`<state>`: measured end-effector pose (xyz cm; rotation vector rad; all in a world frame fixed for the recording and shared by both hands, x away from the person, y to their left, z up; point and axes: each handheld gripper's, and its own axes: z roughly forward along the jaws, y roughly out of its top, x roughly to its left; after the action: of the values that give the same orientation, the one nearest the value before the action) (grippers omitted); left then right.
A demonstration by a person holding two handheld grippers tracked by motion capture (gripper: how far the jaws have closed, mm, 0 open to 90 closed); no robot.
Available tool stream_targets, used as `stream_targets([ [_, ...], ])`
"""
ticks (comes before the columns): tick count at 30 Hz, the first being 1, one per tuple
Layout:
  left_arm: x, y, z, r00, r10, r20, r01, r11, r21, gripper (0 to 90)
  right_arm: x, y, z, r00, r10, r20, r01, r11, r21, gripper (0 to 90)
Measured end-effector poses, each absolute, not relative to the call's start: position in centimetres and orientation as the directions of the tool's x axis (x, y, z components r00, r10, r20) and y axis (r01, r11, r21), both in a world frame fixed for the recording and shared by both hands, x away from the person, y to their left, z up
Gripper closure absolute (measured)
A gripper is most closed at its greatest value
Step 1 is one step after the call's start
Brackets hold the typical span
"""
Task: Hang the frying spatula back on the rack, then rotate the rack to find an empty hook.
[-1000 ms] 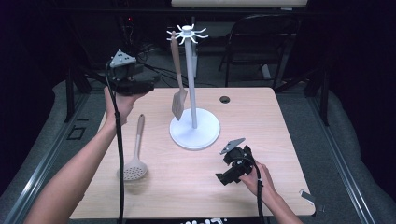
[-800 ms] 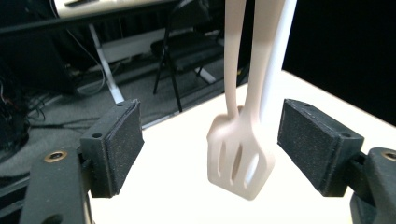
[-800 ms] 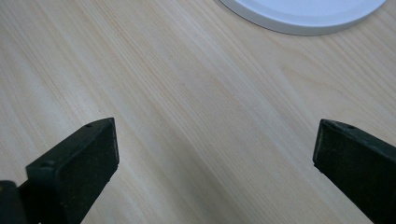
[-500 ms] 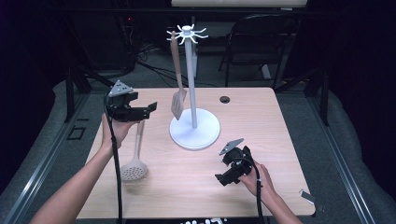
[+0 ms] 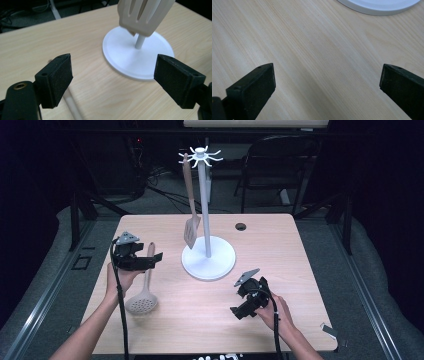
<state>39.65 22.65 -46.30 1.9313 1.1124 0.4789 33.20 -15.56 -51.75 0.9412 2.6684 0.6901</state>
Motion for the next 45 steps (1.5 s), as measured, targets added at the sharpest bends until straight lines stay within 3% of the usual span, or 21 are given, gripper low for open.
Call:
stream_targets([
  [18,39.7,25.0,-50.0,0.427,0.894,-0.136,0.654,-0.202,0.729,9.8,33.0,-15.5,-51.7,-0.771,0.634,-0.055,0.528,0.685,0.502,0.0],
  [27,40.8,25.2,-52.0,0.390,0.914,-0.112,0.718,-0.226,0.658,15.9,33.0,-15.1,-52.1,-0.776,0.627,-0.063,0.526,0.700,0.482,0.3],
  [36,41.8,24.8,-54.2,0.362,0.929,-0.078,0.785,-0.258,0.563,35.9,33.0,-15.0,-52.3,-0.783,0.617,-0.077,0.522,0.720,0.457,0.9],
  [45,42.4,25.0,-55.1,0.360,0.928,-0.096,0.800,-0.255,0.543,55.0,33.0,-15.0,-52.2,-0.778,0.623,-0.077,0.526,0.714,0.461,1.3],
])
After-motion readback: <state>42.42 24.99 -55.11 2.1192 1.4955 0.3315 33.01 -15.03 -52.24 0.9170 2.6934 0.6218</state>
